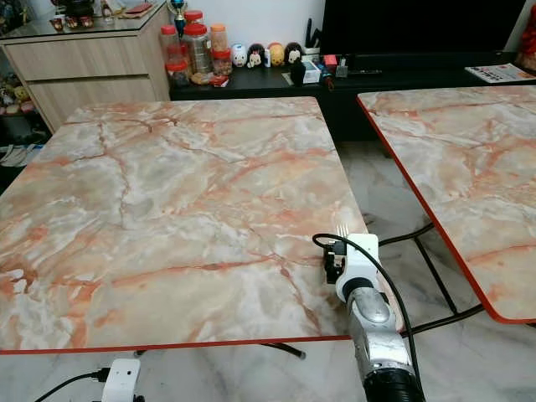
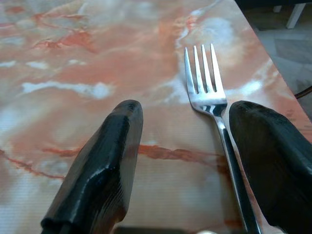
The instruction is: Setting the table
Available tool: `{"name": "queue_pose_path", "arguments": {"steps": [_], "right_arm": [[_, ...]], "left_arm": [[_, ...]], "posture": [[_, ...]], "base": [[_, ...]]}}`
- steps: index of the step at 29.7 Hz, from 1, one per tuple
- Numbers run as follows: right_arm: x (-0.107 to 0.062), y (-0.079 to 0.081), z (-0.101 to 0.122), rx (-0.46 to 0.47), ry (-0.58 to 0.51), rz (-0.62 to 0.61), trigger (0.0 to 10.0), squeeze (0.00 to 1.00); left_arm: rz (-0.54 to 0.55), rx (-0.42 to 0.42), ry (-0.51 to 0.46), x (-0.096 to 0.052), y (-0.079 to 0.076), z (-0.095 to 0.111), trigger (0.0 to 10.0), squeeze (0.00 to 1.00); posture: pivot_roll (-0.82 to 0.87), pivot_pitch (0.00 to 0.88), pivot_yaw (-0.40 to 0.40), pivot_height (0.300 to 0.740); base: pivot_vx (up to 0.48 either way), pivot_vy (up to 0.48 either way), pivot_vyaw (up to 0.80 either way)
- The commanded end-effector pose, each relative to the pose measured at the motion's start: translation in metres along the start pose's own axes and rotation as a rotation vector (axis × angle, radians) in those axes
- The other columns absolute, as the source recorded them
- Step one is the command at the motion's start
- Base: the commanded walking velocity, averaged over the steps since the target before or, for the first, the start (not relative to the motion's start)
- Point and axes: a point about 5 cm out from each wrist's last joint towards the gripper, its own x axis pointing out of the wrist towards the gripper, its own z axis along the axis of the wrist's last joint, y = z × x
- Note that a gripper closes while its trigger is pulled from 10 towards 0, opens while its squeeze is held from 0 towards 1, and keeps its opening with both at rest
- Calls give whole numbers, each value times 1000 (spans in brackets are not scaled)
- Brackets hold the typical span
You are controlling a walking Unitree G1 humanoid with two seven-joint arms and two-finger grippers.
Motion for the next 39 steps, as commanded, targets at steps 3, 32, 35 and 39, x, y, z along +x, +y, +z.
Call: {"name": "queue_pose_path", "arguments": {"steps": [3, 32, 35, 39], "right_arm": [[-1, -3, 6, 15, -33, -22, 10000, 0], [-5, -4, -9, 29, 13, -67, 10000, 0], [-6, -7, -9, 34, 9, -87, 10000, 0], [-5, -7, -9, 36, 8, -91, 10000, 0]], "left_arm": [[6, -7, 11, 0, 3, -2, 10000, 0], [-3, -6, 15, 0, 3, -2, 10000, 0], [-6, -5, 16, 0, 2, -2, 10000, 0], [-8, -6, 16, 0, 2, -2, 10000, 0]], "posture": [[-50, 0, 28, 740], [-47, 0, 30, 740], [-49, 0, 31, 740], [-44, 0, 29, 740]], "base": [[0, 0, 0], [0, 0, 0], [0, 0, 0], [0, 0, 0]]}}
